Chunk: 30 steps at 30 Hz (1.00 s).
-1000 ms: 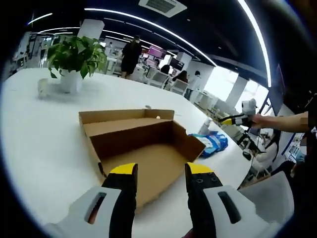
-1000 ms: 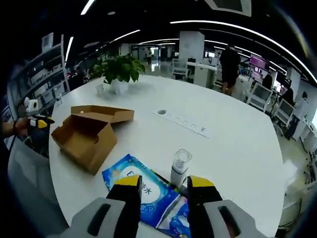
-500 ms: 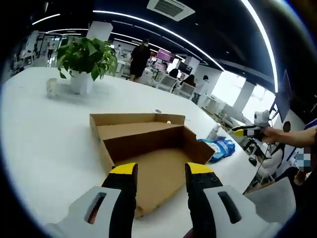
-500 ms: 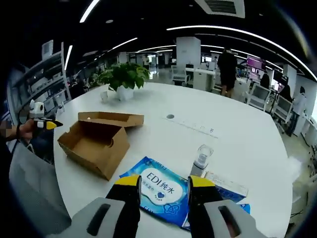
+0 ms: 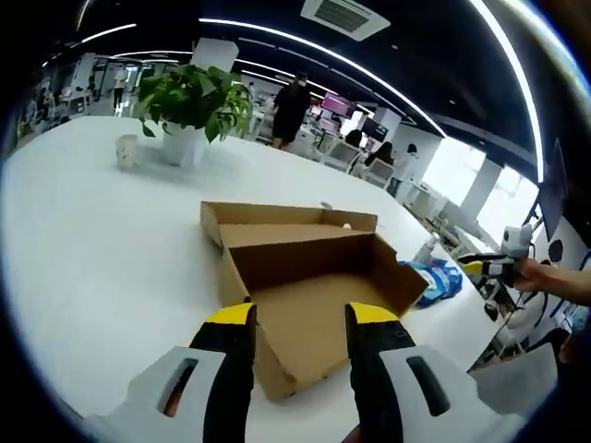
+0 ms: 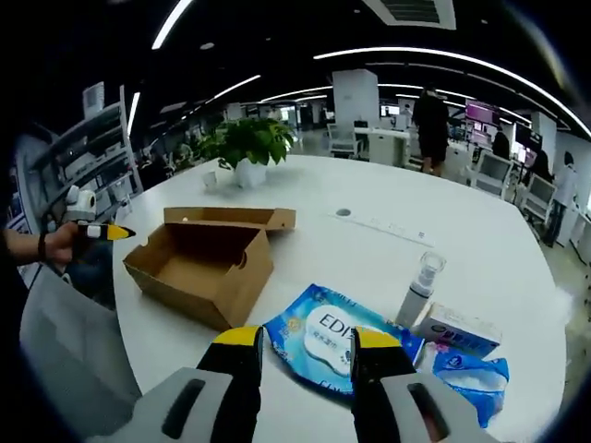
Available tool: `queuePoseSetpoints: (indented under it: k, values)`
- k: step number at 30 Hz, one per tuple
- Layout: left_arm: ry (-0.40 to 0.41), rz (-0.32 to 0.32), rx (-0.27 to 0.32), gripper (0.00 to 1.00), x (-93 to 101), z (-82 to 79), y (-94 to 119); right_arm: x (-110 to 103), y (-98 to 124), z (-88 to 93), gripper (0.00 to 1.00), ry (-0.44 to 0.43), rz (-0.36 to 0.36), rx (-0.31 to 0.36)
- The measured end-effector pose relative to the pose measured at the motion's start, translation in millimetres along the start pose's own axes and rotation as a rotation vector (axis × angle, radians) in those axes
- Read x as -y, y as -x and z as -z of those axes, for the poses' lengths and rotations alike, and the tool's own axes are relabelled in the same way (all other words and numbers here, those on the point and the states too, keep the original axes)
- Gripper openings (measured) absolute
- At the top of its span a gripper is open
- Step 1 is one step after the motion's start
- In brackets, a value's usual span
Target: Operate the shoe box by opening the lid, removing the specified soft item, and placing it in the target area until the item is outside and the box remains undamaged.
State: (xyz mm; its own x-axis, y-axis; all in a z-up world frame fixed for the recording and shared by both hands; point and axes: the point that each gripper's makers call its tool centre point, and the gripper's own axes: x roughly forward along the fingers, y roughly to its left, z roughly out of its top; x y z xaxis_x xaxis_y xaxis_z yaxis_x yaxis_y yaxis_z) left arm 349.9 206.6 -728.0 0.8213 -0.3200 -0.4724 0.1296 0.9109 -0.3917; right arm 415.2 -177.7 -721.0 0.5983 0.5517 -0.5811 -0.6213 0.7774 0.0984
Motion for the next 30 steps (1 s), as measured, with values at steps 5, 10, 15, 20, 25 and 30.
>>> queuePoseSetpoints:
  k: [5,10,15,20,25,30]
  values:
    - [0.066,-0.045,0.006,0.39,-10.7,5.5,-0.8,-11.9,-4.3,9.1,0.35,0.002,-0.02,-0.008]
    - [0.065,-0.076,-0.01,0.39,-14.6,10.4,-1.5,-26.6,-3.9,15.9,0.36,-0.016,-0.033,-0.006]
    - [0.082,-0.112,-0.025,0.39,-22.0,14.6,-3.8,-37.1,-0.3,21.6,0.36,-0.043,-0.031,0.006]
    - [0.097,-0.103,-0.045,0.38,-18.2,19.3,-7.9,-47.9,2.3,31.0,0.36,-0.057,-0.033,0.004]
    - [0.085,-0.115,-0.073,0.36,-17.2,24.8,-11.8,-58.6,4.1,42.3,0.36,-0.083,-0.033,0.002]
    - [0.089,-0.124,-0.117,0.3,-15.3,34.8,-14.9,-64.8,6.8,49.9,0.36,-0.1,-0.033,0.003]
